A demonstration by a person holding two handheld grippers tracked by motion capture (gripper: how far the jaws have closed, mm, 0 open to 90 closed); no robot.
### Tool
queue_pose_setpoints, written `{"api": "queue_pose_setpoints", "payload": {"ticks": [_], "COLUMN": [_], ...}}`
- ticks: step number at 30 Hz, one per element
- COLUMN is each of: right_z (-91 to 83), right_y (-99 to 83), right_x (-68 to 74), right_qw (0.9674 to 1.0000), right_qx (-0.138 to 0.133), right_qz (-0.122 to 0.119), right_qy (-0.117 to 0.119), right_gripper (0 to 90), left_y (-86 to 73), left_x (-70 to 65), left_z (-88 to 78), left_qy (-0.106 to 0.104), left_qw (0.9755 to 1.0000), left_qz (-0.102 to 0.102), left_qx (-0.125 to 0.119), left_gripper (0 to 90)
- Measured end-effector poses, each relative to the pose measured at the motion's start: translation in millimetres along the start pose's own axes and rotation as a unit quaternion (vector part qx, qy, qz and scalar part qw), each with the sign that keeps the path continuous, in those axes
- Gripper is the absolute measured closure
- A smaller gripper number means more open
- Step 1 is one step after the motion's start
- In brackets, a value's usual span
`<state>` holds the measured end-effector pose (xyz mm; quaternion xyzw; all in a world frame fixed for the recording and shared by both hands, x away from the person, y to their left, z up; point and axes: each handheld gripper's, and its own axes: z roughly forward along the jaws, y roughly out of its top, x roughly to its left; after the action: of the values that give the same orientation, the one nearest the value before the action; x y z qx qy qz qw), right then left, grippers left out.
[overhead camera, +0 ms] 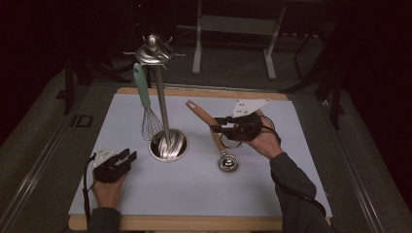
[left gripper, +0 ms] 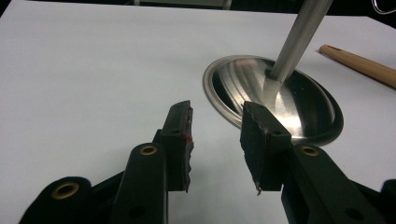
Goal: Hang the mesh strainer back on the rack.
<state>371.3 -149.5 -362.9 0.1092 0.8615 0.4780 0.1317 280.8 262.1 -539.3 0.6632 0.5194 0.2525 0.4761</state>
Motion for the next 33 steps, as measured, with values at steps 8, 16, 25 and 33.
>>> {"api": "queue_pose_setpoints", "payload": {"ticks": [8, 16, 25, 33], "right_z": [-4.2, -8.2, -14.9, -18.0], "right_y": [14.7, 33.3, 59.8, 82.4], "right_x": [-1.1, 2.1, 8.0, 12.8], "right_qw": [0.999, 0.997, 0.994, 0.9903], "right_qx": [-0.037, -0.059, -0.085, -0.114], "right_qz": [-0.022, -0.05, -0.068, -0.076], "right_qy": [0.007, 0.005, -0.012, -0.024], "right_gripper": [70.8, 70.8, 70.9, 70.8], "left_y": [0.0, 0.0, 0.0, 0.0], "left_x": [-0.1, 0.0, 0.2, 0.4], "left_z": [0.0, 0.0, -0.2, -0.1], "left_qy": [0.0, -0.001, -0.001, -0.002], "left_qw": [1.0, 1.0, 1.0, 1.0], "left_qz": [0.0, 0.0, 0.0, 0.0], "left_qx": [0.0, -0.001, -0.001, -0.001], "left_gripper": [64.0, 64.0, 64.0, 63.6]}}
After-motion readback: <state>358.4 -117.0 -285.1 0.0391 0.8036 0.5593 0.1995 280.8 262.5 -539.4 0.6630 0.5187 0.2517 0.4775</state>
